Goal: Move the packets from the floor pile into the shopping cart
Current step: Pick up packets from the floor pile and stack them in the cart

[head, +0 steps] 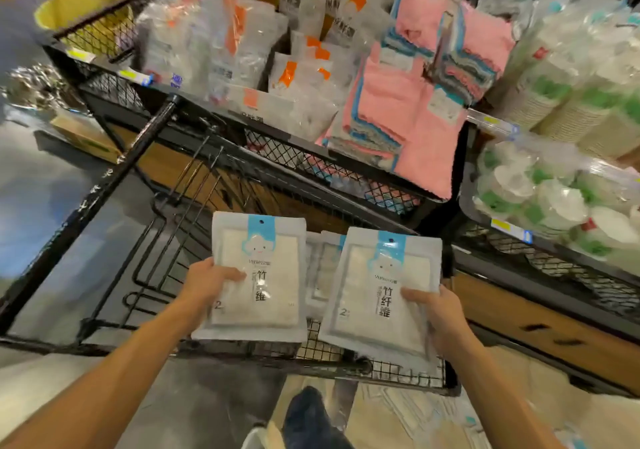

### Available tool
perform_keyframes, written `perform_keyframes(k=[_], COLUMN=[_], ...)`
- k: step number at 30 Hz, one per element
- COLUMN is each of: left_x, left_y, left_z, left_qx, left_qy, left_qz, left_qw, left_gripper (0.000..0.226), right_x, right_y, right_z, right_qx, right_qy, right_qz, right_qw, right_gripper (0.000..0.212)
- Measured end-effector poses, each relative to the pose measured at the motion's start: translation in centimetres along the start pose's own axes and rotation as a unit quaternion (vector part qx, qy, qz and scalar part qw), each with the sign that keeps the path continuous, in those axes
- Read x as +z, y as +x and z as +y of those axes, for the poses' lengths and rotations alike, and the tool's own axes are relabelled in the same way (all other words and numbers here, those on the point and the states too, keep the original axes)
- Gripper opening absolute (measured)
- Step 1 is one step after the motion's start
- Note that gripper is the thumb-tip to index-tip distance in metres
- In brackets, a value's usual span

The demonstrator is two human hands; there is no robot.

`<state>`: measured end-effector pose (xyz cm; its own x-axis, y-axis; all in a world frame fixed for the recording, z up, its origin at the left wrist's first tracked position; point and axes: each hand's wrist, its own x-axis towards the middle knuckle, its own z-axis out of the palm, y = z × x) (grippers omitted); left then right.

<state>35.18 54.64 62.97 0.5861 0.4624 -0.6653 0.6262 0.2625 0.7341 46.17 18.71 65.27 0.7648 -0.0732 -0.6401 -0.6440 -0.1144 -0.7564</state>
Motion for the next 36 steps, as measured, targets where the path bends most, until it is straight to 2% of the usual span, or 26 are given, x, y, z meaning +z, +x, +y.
perform_keyframes(k=[3,8,14,18,20,24,27,29,31,32,33,36], left_x=[1.4,4.0,6.8,7.9,8.4,10.2,11.4,11.6,11.4,11.2,11.1,10.9], left_y=[2.9,9.1,18.6,23.2,24.5,25.3,25.3,24.8,24.1,23.5,23.0,20.8], left_z=[-1.3,-3.7,-6.4,-8.8,-9.8,-11.4,-11.9,-11.9,-11.6,-11.3,-10.8,-7.7], left_qx=[-0.02,-0.048,-0.066,-0.048,-0.021,0.039,0.101,0.156,0.216,0.238,0.254,0.277], left_qy=[0.012,0.035,0.069,0.164,0.266,0.395,0.465,0.537,0.616,0.636,0.64,0.624], left_qz=[0.029,0.046,0.013,0.017,0.051,0.093,0.11,0.119,0.114,0.111,0.109,0.103], left_qw=[0.999,0.997,0.995,0.985,0.962,0.913,0.872,0.821,0.749,0.725,0.717,0.724], left_gripper=[0.033,0.029,0.029,0.036,0.054,0.079,0.082,0.077,0.074,0.072,0.07,0.066], right_x=[1.2,3.3,6.8,8.8,9.5,11.1,11.8,12.1,11.9,11.8,11.5,10.4], right_y=[5.0,12.7,20.2,23.8,24.5,25.0,25.6,25.4,24.9,24.2,23.6,20.7], right_z=[0.8,3.7,7.7,10.6,11.7,12.9,14.1,13.8,13.0,12.1,11.2,7.5], right_qx=[0.022,0.053,0.078,0.073,0.038,0.006,-0.016,-0.027,-0.055,-0.077,-0.104,-0.171], right_qy=[-0.01,-0.035,-0.027,-0.065,-0.157,-0.386,-0.429,-0.456,-0.522,-0.554,-0.577,-0.623], right_qz=[-0.019,-0.028,-0.01,0.025,0.05,0.102,0.124,0.13,0.135,0.13,0.118,0.092], right_qw=[1.0,0.998,0.997,0.995,0.986,0.917,0.894,0.88,0.84,0.819,0.801,0.758], right_gripper=[0.026,0.028,0.015,0.027,0.029,0.048,0.06,0.07,0.08,0.081,0.081,0.077])
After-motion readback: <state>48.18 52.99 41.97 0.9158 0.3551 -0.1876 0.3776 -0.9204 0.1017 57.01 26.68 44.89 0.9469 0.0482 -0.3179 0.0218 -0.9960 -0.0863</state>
